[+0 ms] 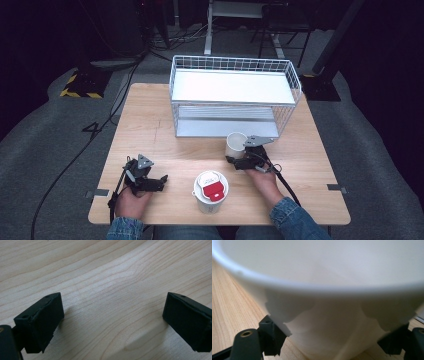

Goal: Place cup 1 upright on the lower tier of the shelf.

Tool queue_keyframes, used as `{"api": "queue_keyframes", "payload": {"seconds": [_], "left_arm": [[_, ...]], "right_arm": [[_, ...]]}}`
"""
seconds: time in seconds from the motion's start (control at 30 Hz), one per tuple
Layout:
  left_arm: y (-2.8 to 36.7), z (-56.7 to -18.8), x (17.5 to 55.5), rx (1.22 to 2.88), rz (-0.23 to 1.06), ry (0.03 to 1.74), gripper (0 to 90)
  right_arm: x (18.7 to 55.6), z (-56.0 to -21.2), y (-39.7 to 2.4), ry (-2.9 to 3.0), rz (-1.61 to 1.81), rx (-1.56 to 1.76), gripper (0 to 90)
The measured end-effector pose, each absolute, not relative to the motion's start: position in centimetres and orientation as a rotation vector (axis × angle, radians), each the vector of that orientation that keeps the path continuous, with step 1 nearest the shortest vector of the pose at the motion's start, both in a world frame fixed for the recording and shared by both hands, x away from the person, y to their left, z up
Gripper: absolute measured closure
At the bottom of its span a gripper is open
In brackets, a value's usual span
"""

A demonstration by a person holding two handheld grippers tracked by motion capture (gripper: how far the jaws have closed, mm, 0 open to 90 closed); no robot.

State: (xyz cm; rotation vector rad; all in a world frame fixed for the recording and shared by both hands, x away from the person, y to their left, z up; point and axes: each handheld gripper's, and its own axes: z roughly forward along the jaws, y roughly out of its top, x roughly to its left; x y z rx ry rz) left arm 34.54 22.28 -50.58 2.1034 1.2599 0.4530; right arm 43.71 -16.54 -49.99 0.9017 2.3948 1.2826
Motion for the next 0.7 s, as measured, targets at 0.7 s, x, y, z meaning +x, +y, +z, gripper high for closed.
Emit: {"api": "queue_keyframes", "payload": {"seconds": [0.7], "left_arm": [[22.3, -50.6, 34.5, 2.105, 0.453, 1.26, 4.1]], "right_arm": [[44.5, -47.6, -15.6, 2.361, 1.309, 0.879, 23.2]]}}
